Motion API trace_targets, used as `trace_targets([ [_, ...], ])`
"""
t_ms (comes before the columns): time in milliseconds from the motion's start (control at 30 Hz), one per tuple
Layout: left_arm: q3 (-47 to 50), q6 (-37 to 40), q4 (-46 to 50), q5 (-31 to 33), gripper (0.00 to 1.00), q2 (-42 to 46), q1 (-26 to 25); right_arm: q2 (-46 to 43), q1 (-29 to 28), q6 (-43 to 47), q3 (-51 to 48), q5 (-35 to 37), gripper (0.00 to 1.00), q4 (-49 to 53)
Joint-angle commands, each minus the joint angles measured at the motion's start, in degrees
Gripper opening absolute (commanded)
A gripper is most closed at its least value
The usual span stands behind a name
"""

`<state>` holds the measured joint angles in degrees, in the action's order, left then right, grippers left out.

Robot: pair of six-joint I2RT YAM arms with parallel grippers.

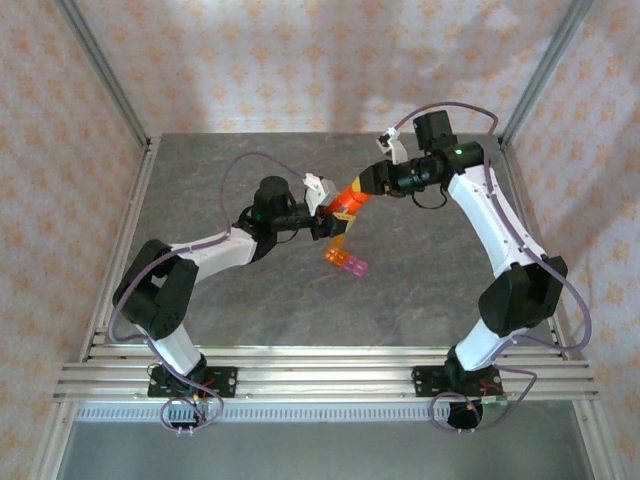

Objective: Sort the pills into containers

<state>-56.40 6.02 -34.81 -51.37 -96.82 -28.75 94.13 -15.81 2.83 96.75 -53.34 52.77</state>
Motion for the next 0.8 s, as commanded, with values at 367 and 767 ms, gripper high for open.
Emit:
trace_targets([
  [367, -1.0, 1.0, -3.6, -0.6, 0.0, 1.0, -0.3, -0.9, -4.0, -26.0, -3.3, 15.2, 0.43, -1.7],
  [767, -0.8, 0.9, -3.7, -0.6, 0.0, 0.8, -0.3, -2.6, -6.3, -33.4, -5.6, 18.6, 0.44, -4.3],
])
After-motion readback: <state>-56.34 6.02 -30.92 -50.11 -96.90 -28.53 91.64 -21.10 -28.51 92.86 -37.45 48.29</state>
